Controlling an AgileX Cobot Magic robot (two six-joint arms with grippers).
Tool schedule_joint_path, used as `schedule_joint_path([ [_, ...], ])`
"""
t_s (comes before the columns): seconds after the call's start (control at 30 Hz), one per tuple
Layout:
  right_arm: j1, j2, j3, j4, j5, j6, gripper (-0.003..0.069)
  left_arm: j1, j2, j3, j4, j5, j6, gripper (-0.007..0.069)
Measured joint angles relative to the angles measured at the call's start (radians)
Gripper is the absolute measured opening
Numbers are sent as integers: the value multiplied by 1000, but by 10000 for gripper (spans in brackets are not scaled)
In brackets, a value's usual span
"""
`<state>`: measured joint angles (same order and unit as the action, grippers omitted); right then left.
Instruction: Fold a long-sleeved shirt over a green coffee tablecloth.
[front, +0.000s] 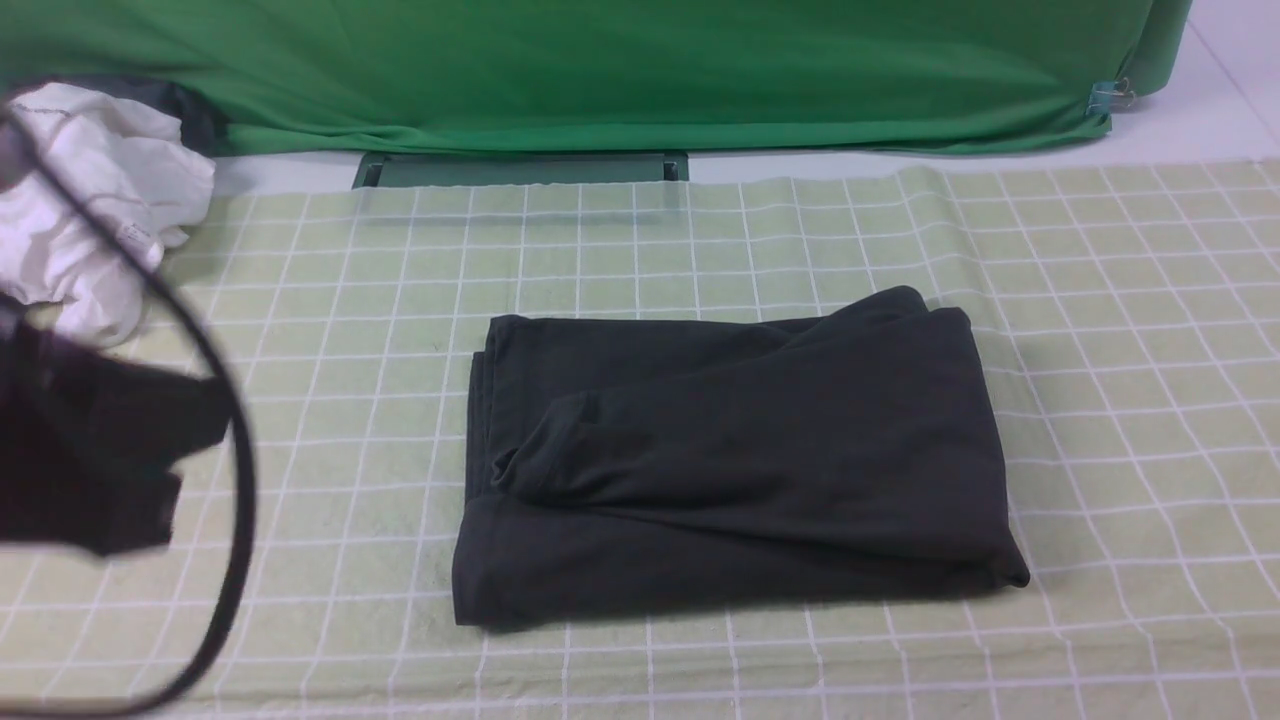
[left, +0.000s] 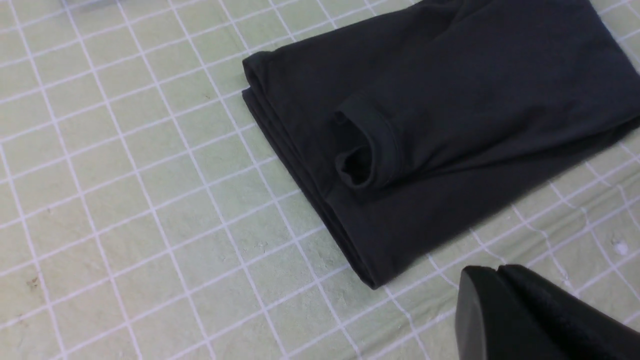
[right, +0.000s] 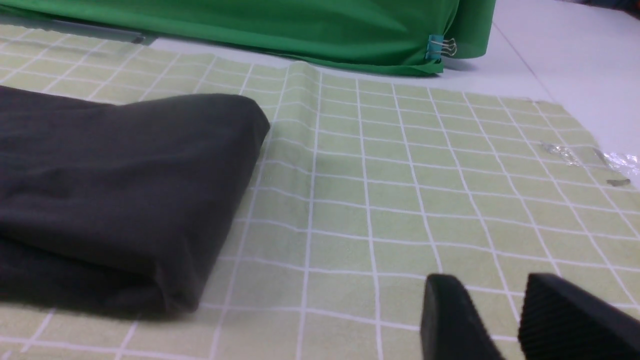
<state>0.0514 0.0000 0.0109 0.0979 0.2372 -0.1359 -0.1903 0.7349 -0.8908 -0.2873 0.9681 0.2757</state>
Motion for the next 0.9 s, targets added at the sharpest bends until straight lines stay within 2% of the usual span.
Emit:
schedule_joint_path([
  [0.1,0,0,0,0,0,0,230,0,-116,120,-33,-112,27,12],
  [0.13,0,0,0,0,0,0,234,0,-187,214,-77,-247,40,13],
  [0.17,0,0,0,0,0,0,234,0,-203,225,-83,-263,41,13],
  [0.27,0,0,0,0,0,0,237,0,-311,373,-199,-557,46,13],
  [0.33,0,0,0,0,0,0,238,0,-345,417,-214,-639,46,13],
  [0.43,0,0,0,0,0,0,238,0,-359,445,-182,-667,46,13],
  [0.63,0,0,0,0,0,1,238,0,-359,466,-28,-661,50,13],
  [0.9,0,0,0,0,0,3,238,0,-359,466,6,-655,50,13],
])
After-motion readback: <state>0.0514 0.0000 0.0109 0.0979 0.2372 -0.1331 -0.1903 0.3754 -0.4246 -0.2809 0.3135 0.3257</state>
